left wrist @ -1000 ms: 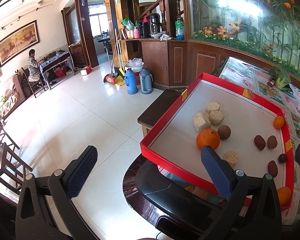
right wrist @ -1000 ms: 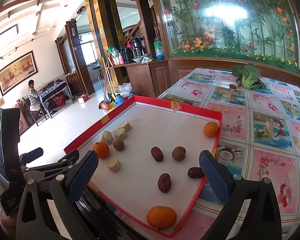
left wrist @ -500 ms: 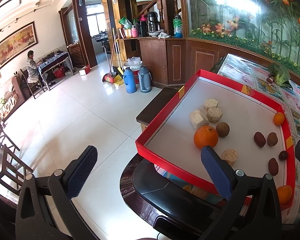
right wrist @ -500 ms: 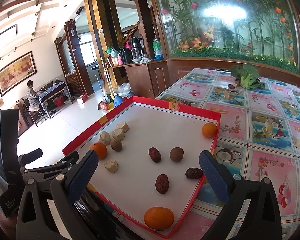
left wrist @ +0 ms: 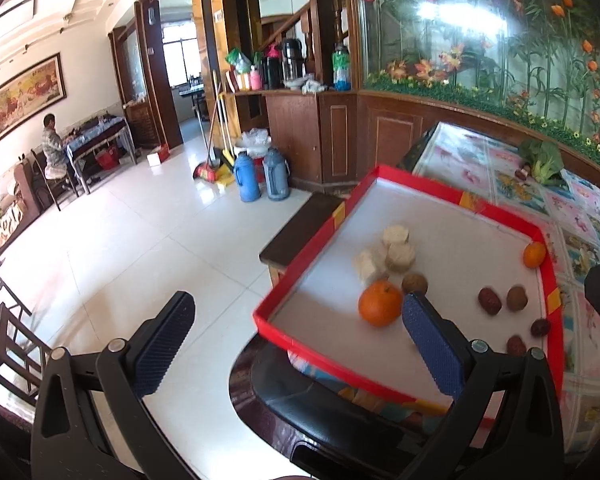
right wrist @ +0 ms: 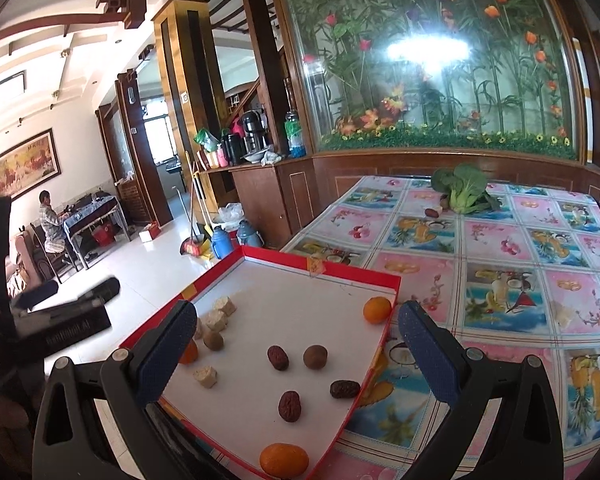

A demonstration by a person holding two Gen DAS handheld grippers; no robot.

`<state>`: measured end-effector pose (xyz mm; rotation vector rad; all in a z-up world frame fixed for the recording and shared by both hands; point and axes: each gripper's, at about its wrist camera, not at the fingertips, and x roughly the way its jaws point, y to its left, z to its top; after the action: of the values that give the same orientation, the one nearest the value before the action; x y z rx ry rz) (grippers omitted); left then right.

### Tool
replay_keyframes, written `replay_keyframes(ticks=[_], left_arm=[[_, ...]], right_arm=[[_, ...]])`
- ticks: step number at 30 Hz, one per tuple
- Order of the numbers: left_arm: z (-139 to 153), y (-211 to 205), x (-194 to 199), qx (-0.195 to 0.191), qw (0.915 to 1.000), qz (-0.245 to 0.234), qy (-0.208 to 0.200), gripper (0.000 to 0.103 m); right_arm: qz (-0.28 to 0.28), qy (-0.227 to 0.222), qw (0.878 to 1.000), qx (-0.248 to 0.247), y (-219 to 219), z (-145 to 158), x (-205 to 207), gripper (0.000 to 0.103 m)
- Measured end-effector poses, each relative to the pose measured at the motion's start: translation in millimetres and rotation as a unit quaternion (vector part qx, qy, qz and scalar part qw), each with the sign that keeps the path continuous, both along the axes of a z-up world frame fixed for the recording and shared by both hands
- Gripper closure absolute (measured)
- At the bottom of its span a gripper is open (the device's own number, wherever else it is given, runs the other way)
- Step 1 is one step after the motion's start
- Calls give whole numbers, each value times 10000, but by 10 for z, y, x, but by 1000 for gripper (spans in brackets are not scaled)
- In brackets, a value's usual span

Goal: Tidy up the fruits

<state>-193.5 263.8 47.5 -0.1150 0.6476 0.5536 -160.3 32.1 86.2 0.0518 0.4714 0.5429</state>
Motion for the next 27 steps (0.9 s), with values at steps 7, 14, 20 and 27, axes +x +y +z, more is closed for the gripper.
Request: replay_keyframes(ticks=[7,14,20,27], left_arm=[[532,120,-6,446,9973,205,-547,0],[784,95,-35,666,9944,314,-757,0],[757,12,53,525,9960,244,-681,0],[888,-42,47,590,9945,210,-835,0]], right_arm=[[145,-165,9997,126,9,141,-46,2],[296,-263,9992,92,64,157,-67,2],[358,-237,9991,64,91,140,-49,2],[481,-246,9985,2,169,147,-87,2]])
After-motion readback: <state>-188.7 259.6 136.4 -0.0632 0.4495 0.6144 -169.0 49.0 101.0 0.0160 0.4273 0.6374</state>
